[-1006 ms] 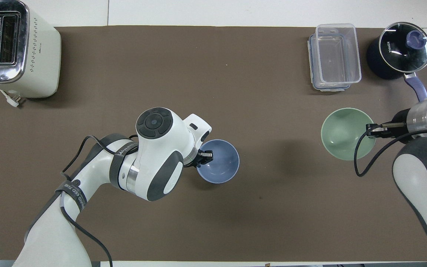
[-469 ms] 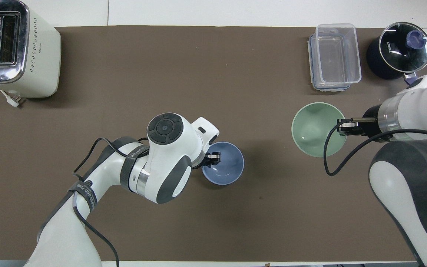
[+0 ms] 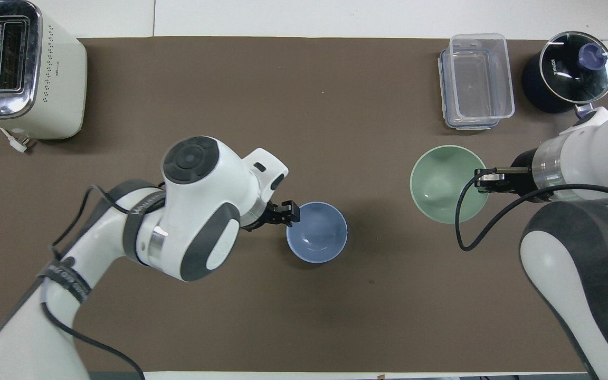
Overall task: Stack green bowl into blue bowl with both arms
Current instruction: 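Open the left gripper while the right gripper sets the green bowl inside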
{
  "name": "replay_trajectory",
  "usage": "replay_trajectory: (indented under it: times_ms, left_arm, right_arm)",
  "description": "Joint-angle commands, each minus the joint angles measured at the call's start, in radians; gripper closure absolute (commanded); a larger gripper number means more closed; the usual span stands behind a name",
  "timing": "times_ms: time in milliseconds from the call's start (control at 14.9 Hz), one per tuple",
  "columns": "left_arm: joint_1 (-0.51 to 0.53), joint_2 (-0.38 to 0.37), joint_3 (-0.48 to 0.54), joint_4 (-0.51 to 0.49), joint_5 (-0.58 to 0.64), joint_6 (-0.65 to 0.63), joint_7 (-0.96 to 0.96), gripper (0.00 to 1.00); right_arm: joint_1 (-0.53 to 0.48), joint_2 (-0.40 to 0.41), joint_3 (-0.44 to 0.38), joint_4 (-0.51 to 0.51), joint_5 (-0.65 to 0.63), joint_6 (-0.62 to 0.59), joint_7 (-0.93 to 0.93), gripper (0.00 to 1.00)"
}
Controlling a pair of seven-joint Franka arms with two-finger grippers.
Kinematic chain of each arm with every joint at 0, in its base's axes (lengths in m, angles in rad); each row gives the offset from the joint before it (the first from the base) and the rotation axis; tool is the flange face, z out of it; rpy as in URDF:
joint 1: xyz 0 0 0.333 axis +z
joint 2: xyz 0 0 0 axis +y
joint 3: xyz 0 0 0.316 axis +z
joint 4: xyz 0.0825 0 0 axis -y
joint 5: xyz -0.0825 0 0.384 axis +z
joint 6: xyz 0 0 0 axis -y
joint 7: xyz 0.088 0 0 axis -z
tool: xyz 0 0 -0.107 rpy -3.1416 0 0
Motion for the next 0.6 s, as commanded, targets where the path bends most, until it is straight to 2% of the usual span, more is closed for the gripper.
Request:
replay_trajectory:
  times_ms: [0,134,335,536]
  left_arm:
    - [0.114,-0.035,-0.009,0.025,0.090,-0.077,0.110,0.00]
    - [0.186,-0.056,-0.009,0.035,0.127,-0.114,0.158,0.00]
    - [0.237,-0.039,-0.009,0.143,0.167,-0.207,0.176,0.00]
    - [0.254,-0.026,-0.009,0.224,0.190,-0.272,0.185,0.00]
  right_arm:
    - [0.087,0.043,-0.002,-0.008,0.025,0.068,0.022,1.00]
    - [0.159,0.058,-0.004,-0.037,0.025,0.134,0.068,1.00]
    - [0.262,0.107,-0.004,-0.059,0.025,0.235,0.117,1.00]
    - [0.272,0.126,-0.002,-0.080,0.008,0.251,0.111,1.00]
